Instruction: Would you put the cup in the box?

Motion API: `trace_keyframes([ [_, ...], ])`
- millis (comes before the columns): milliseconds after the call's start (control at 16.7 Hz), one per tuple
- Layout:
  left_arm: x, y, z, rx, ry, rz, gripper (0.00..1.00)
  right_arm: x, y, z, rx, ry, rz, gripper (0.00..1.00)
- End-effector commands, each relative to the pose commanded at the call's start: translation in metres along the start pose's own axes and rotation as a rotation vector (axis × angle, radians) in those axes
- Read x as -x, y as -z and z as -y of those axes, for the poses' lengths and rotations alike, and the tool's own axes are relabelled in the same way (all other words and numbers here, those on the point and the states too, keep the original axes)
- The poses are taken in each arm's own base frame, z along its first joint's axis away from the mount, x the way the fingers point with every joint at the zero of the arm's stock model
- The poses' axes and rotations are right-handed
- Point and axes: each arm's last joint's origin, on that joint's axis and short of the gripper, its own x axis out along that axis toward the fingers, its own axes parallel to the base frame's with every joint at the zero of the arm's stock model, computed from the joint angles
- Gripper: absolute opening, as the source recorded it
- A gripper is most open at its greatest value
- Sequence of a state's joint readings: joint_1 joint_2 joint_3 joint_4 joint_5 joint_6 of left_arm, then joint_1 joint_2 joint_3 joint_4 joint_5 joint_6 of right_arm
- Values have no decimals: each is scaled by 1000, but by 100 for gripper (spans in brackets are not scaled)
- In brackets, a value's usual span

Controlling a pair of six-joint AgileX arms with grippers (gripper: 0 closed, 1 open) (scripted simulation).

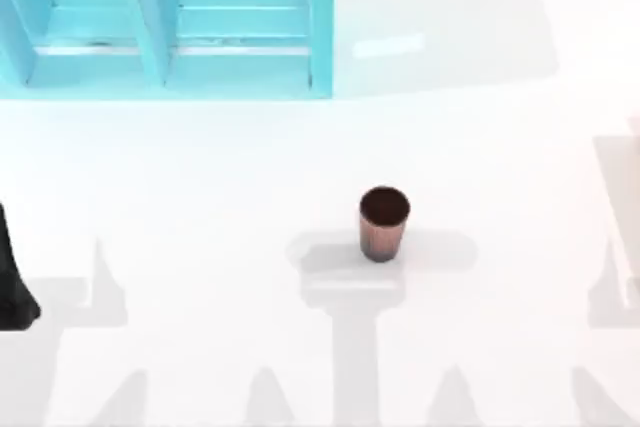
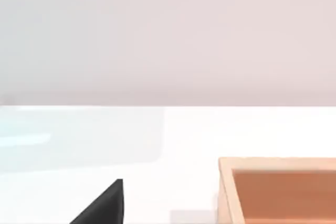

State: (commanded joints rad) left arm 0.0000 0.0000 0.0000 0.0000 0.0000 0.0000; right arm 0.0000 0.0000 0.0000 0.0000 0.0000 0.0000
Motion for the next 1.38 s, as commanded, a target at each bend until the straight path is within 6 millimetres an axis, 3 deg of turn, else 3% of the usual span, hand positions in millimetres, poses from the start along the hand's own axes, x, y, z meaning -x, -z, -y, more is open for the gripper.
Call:
trace_keyframes([
  [180, 0, 0, 0, 0, 0, 0, 100, 0, -2, 0, -2, 1, -6, 100],
  [360, 0, 0, 0, 0, 0, 0, 100, 0, -19, 1, -22, 9, -65, 100],
  [540, 0, 0, 0, 0, 0, 0, 100, -5, -53, 1, -61, 19, -176, 100],
  [720, 0, 0, 0, 0, 0, 0, 100, -21, -99, -1, -111, 26, -323, 100],
  [900, 0, 0, 0, 0, 0, 0, 100, -51, -140, -6, -163, 33, -499, 100],
  [1080, 0, 0, 0, 0, 0, 0, 100, -93, -172, -16, -208, 41, -692, 100],
  [1200, 0, 0, 0, 0, 0, 0, 100, -127, -184, -27, -229, 47, -824, 100],
  [1380, 0, 0, 0, 0, 0, 0, 100, -177, -186, -55, -238, 50, -1020, 100],
])
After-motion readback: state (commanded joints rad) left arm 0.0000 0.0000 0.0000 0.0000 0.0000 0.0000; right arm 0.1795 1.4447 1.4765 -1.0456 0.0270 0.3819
